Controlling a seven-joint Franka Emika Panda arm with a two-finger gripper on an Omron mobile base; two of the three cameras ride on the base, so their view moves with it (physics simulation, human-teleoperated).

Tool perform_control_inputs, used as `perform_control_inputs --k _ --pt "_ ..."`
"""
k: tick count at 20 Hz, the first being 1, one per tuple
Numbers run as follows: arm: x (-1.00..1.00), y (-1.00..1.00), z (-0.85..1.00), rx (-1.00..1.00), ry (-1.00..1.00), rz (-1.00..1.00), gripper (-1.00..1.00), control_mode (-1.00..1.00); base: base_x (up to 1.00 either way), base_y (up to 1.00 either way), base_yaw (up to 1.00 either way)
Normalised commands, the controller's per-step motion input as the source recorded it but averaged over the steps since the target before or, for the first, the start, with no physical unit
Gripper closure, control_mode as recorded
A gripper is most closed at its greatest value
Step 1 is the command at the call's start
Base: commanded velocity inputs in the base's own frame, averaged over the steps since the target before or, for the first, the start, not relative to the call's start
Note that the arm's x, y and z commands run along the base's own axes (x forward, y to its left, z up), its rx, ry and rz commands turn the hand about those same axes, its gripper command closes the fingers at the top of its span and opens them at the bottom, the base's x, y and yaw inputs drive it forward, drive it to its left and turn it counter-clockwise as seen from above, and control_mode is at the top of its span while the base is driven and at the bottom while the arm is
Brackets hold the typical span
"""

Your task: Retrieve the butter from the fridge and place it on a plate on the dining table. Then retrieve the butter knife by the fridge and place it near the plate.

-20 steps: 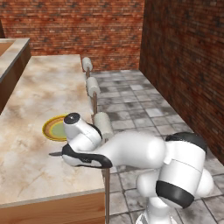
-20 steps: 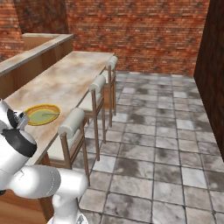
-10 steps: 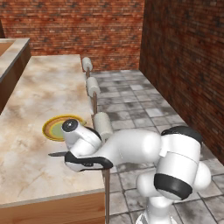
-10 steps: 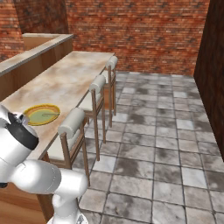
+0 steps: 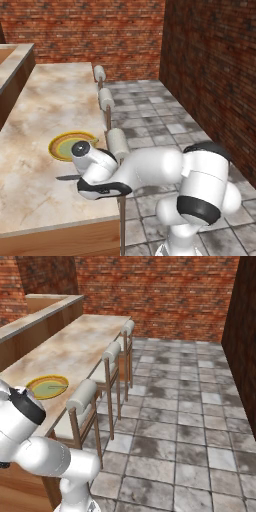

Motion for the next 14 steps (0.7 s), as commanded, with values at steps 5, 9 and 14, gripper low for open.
perform_control_inputs --k 5,9,14 --pt "0.08 0.00 -0.08 0.00 0.00 0.00 1.00 -1.00 0.00 0.00 0.00" --pt "0.11 0.00 -0.09 0.00 0.00 0.00 1.00 -1.00 0.00 0.00 0.00" --pt "0.18 0.00 -0.09 0.00 0.00 0.00 1.00 -1.00 0.00 0.00 0.00"
